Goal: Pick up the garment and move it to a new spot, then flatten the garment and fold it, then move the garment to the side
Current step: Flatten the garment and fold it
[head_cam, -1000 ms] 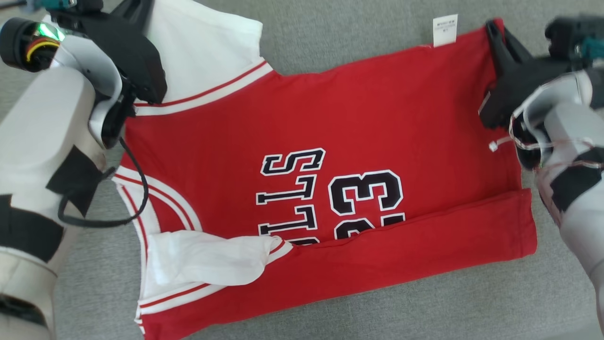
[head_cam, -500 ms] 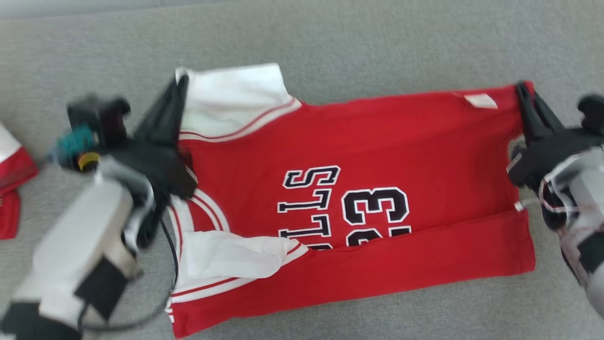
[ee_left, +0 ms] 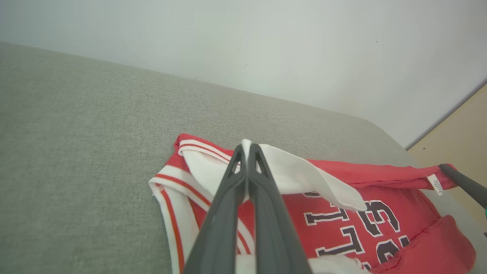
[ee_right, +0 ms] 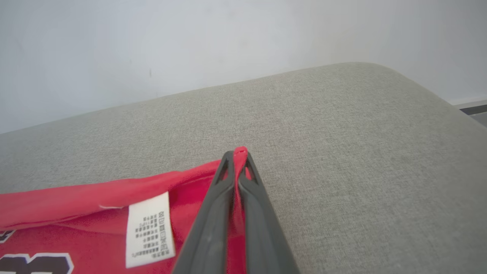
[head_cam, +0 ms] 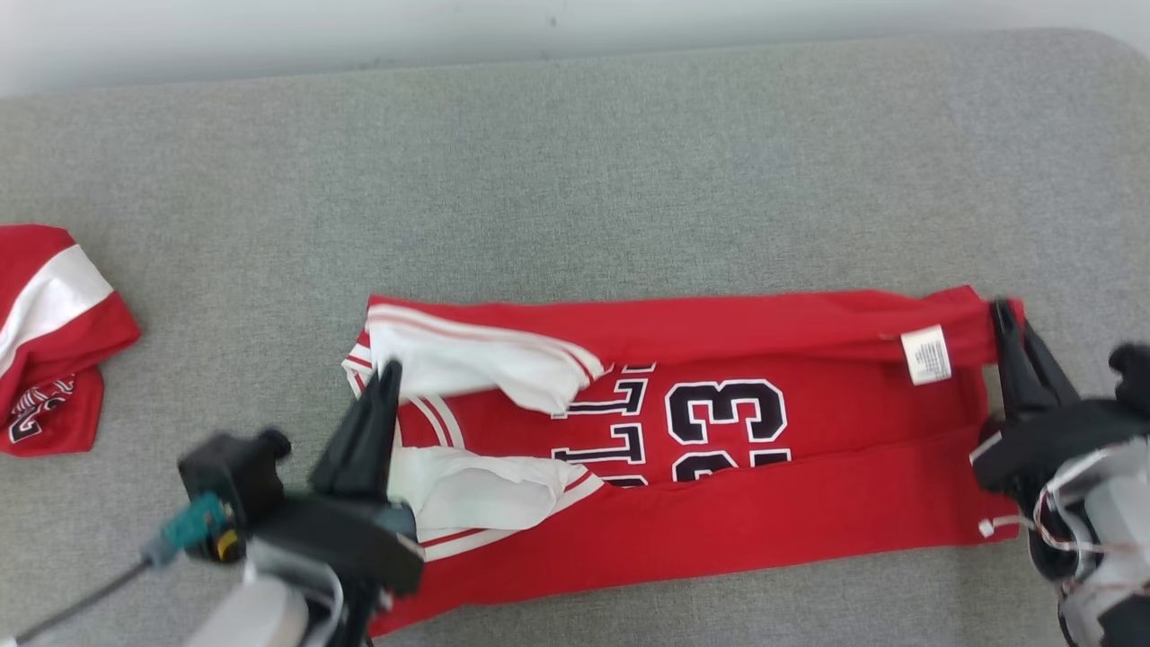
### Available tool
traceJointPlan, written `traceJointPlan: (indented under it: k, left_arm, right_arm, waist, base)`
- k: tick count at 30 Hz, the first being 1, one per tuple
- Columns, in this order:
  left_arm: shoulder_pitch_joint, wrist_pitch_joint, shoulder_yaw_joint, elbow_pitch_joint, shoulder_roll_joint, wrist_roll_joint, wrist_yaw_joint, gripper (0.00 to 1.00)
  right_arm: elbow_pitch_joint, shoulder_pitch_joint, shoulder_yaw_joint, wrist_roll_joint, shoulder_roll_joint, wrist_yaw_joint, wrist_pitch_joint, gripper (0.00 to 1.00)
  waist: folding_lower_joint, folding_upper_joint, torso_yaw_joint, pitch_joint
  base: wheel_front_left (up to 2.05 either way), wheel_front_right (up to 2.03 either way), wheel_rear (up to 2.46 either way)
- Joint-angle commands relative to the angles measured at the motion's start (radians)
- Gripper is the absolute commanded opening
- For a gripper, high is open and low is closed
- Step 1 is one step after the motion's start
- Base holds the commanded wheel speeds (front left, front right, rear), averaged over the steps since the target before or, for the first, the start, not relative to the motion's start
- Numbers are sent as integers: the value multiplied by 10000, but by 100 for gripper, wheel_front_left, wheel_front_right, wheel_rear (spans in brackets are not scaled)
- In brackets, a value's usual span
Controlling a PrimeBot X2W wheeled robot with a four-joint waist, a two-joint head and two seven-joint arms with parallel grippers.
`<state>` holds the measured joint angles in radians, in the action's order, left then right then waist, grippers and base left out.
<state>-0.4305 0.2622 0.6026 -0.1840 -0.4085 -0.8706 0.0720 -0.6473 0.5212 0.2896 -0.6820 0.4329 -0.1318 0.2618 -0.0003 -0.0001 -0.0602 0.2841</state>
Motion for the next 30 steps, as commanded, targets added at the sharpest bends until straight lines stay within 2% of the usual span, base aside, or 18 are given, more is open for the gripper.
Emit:
traceJointPlan:
  k: [1,4,5,6,7,11,15,19,25,30]
  left_arm:
    - [494,30,-157,215,117,84,81,0]
    - [1188,32,-315,356,271,110,37,0]
    - [1340,32,-306,336,298,157,-17,0]
    - [1430,32,-408,339,352,249,-26,37]
    - [1682,33,-654,304,471,407,-19,100]
    - [2064,34,-1175,370,716,641,-111,100]
    - [2421,34,-2060,540,1006,1389,-206,100]
    - [2714,35,-3315,927,1441,2646,-349,100]
    - [3239,33,-4732,1476,2233,4958,-720,100]
    - [3590,34,-5618,1516,2973,5848,-1162,100]
  right_arm:
    - [106,-340,-184,69,-70,25,41,0]
    - [158,-791,-526,58,-167,25,42,0]
    - [199,-896,-614,92,-183,25,42,13]
    - [239,-976,-683,140,-203,25,42,91]
    - [287,-1159,-783,188,-224,25,42,100]
    - [363,-1351,-923,262,-238,25,41,100]
    - [466,-1557,-1072,295,-235,25,41,100]
    - [318,-1496,-1088,305,-129,25,41,100]
    - [-601,-1191,-751,103,-181,25,-16,100]
    - [-1424,-932,-430,-145,-308,25,-167,100]
  waist:
    - [3,1,10,-93]
    - [3,1,63,-196]
    - [3,1,68,-215]
    - [3,1,71,-238]
    - [3,1,88,-304]
    - [3,1,102,-403]
    - [3,1,148,-494]
    - [3,1,226,-553]
    - [3,1,353,-650]
    - [3,1,441,-706]
  base:
    - [0,0,0]
    - [0,0,0]
    - [0,0,0]
    - [0,0,0]
    - [0,0,0]
    - [0,0,0]
    - [0,0,0]
    - [0,0,0]
    - [0,0,0]
    - [0,0,0]
